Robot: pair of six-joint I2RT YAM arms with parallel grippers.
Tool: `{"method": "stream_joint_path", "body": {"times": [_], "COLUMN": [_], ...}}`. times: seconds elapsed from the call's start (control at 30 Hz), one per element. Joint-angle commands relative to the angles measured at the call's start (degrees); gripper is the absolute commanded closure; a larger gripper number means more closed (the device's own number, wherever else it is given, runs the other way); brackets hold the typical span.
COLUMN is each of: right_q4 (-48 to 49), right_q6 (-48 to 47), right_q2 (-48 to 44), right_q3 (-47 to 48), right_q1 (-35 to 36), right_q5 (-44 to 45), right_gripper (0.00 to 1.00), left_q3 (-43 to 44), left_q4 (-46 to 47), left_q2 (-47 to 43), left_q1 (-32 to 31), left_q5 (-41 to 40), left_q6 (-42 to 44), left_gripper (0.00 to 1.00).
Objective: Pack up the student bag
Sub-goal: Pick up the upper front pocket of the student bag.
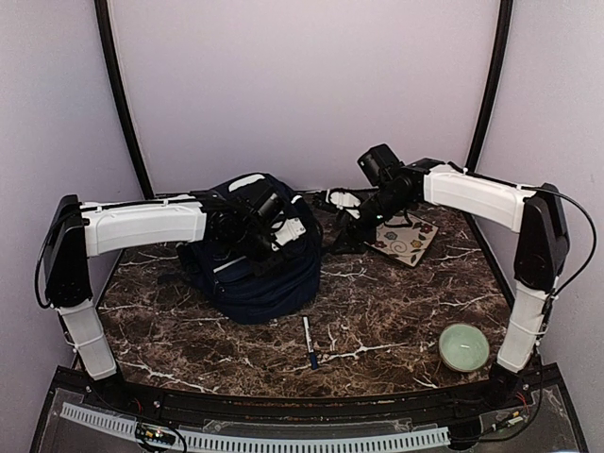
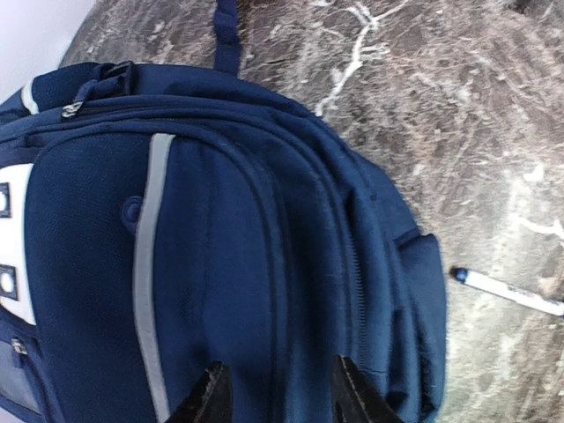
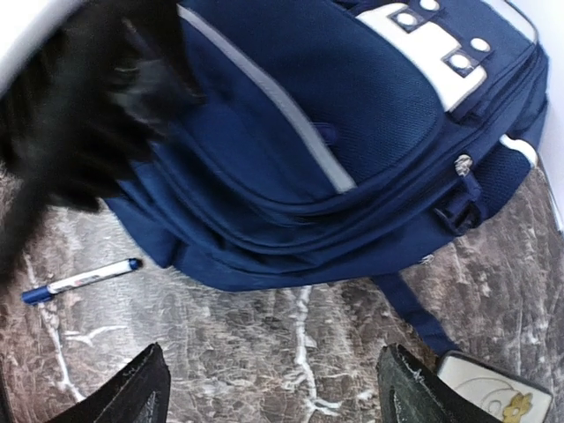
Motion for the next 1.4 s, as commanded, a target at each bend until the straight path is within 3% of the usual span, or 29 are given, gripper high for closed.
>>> {"method": "stream_joint_path", "body": {"times": [0.0, 0.3, 0.5, 0.83, 1.37], "right_q4": [-8.94, -10.84, -8.20, -5.70, -5.37], "right_q6": [-5.73, -10.46, -16.74, -28.96, -33.07], "right_q2": [-0.42, -1.57, -2.33, 2.49, 12.11], "right_q3": [1.31, -4.40, -8.15, -7.23, -3.63], "right_q1": [1.39, 3.82, 11.91, 21.85, 27.48], "right_q5": [-3.93, -0.77, 10.80, 20.81, 22.33], "right_gripper": [0.28, 0.38, 0.47, 0.49, 0.47], "left_q3": [-2.18, -11.41, -14.14, -15.88, -15.00], "left_q4": [4.56, 14.75, 18.20, 21.04, 21.50], "left_q2": [-0.77, -5.88, -8.90, -12.95, -15.28], "left_q1": [-0.06, -0.05, 0.70, 5.43, 9.69], "left_q5": [-8.52, -18.66, -19.97, -11.17, -4.02], "left_q6": [6.03, 11.84, 11.74, 5.35, 0.32], "left_gripper": [0.59, 0.68, 0.82, 1.00, 1.00]}}
